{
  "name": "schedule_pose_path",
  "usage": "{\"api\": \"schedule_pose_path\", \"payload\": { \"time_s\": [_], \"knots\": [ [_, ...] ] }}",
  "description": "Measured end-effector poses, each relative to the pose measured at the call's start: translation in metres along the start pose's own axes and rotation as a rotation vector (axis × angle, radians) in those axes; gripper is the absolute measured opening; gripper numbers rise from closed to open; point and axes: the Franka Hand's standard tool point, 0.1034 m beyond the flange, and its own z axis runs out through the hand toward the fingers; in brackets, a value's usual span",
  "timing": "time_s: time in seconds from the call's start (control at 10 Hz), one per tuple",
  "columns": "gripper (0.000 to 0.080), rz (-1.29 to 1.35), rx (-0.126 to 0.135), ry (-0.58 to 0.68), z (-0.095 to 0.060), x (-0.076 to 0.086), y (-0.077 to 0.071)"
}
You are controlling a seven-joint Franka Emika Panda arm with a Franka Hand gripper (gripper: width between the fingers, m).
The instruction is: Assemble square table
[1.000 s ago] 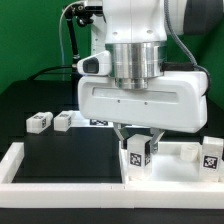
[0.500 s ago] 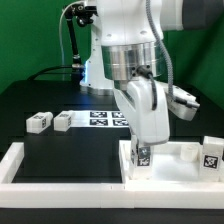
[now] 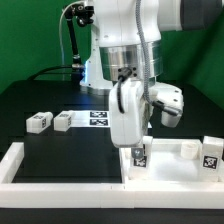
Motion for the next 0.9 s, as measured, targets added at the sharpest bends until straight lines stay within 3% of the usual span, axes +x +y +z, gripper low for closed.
{"api": "schedule_pose_path", "payload": {
  "time_s": [0.3, 0.4, 0.5, 0.6, 0.7, 0.9],
  "knots": [
    [0.0290, 0.053, 0.006, 0.012, 0.000, 0.000, 0.000],
    [0.0394, 0.052, 0.006, 0.012, 0.000, 0.000, 0.000],
    [0.0573, 0.052, 0.006, 0.012, 0.000, 0.000, 0.000],
    [0.0573, 0.048, 0.009, 0.009, -0.002, -0.003, 0.000],
    [0.0633, 0.037, 0.022, -0.003, -0.014, -0.014, 0.001],
    [0.0646, 0.018, 0.014, -0.032, -0.041, -0.041, 0.020]
  ]
}}
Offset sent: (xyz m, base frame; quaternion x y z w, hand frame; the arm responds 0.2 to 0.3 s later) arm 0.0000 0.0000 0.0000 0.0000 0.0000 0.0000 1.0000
